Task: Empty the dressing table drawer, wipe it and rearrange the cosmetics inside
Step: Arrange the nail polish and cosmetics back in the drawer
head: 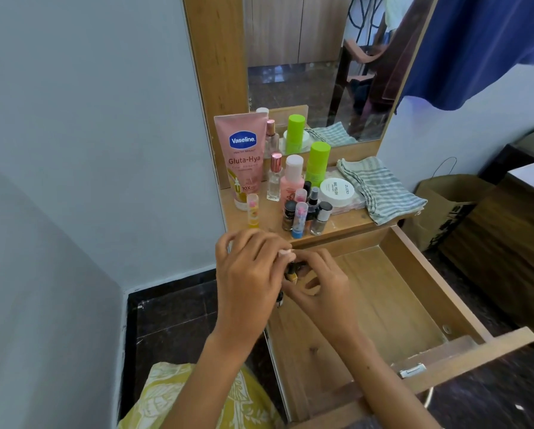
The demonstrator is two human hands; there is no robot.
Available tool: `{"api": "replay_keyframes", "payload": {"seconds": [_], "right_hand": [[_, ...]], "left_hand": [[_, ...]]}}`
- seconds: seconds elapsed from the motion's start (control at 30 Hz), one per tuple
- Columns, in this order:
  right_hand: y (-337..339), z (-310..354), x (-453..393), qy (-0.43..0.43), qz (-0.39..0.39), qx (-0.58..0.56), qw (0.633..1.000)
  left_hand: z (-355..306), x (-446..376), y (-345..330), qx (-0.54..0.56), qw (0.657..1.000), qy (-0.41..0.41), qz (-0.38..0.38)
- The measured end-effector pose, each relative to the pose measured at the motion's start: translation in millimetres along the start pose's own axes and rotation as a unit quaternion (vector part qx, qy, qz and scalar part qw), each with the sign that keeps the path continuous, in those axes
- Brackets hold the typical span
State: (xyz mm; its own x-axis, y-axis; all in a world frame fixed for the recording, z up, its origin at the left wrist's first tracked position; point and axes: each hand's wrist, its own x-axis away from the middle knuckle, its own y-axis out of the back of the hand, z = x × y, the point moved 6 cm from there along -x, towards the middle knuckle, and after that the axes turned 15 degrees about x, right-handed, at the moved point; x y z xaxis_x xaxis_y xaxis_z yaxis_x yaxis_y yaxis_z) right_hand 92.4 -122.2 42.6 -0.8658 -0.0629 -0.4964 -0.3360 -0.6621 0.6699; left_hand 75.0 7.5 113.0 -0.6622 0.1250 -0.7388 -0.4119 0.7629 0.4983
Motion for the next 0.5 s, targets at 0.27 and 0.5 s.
{"api": "replay_keyframes", "payload": {"seconds": [0.27, 0.5], "right_hand": [[-15.5, -29.6, 5.6, -0.096, 0.072, 0.068, 0.99], [-42.5, -54.3, 16.9, -0.209, 0.228, 0.158, 0.938]], "left_hand": [[21.3, 20.5, -18.8, 0.032, 0.991, 0.109, 0.069], [50.4, 32.4, -12.4, -0.027, 0.984, 0.162, 0.066]]}}
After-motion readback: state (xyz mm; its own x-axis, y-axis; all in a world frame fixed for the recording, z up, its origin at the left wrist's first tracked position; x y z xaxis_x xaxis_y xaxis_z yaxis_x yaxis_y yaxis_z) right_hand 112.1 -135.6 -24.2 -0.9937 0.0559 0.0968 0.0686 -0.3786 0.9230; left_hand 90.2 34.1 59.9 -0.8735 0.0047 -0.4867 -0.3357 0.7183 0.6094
